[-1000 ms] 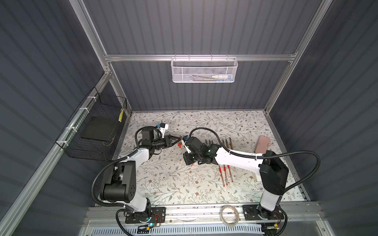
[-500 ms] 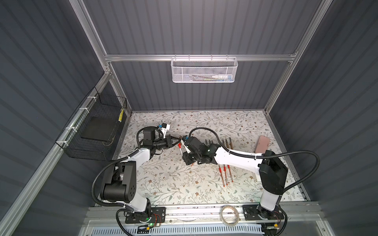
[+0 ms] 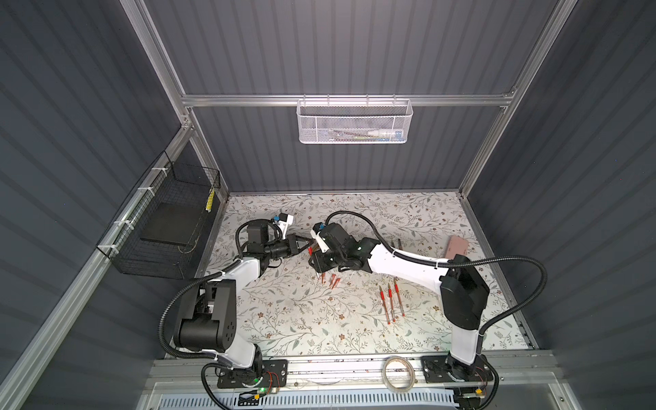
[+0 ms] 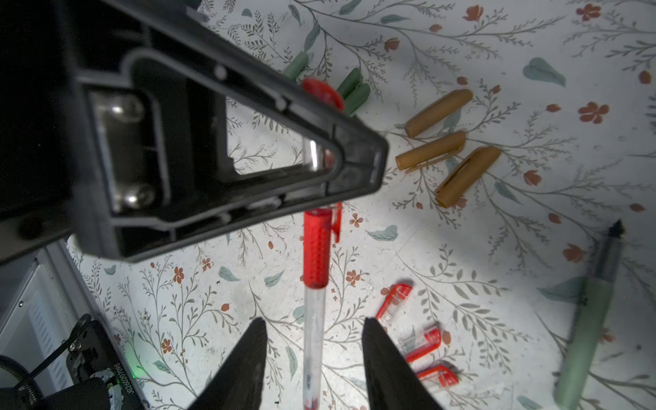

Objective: Remove pen caps from pens
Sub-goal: Open the pen cap on the pen.

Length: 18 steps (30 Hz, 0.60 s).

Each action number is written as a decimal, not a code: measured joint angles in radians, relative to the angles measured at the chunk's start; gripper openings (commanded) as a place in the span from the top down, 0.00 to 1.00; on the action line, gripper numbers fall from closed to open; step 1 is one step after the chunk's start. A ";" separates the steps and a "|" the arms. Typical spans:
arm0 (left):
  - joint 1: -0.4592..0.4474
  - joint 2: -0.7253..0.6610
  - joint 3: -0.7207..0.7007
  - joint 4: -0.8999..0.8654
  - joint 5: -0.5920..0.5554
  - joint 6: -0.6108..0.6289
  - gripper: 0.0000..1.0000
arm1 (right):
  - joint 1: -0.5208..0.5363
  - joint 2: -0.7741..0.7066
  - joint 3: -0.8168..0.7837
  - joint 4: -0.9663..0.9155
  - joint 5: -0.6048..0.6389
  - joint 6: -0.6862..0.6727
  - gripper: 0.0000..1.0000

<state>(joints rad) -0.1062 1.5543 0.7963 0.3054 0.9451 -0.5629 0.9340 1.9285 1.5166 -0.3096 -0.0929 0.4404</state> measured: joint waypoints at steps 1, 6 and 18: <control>0.000 0.000 0.000 0.005 0.001 -0.006 1.00 | -0.002 0.015 0.013 -0.004 -0.006 -0.004 0.60; 0.000 0.000 -0.006 0.031 0.002 -0.026 1.00 | -0.003 0.051 0.037 -0.008 -0.022 -0.011 0.87; -0.002 0.000 -0.004 -0.025 -0.010 -0.002 1.00 | 0.030 -0.059 -0.193 0.020 -0.041 0.023 1.00</control>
<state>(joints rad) -0.1078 1.5543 0.7921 0.2802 0.9356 -0.5644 0.9642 1.8694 1.3235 -0.2893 -0.1337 0.4633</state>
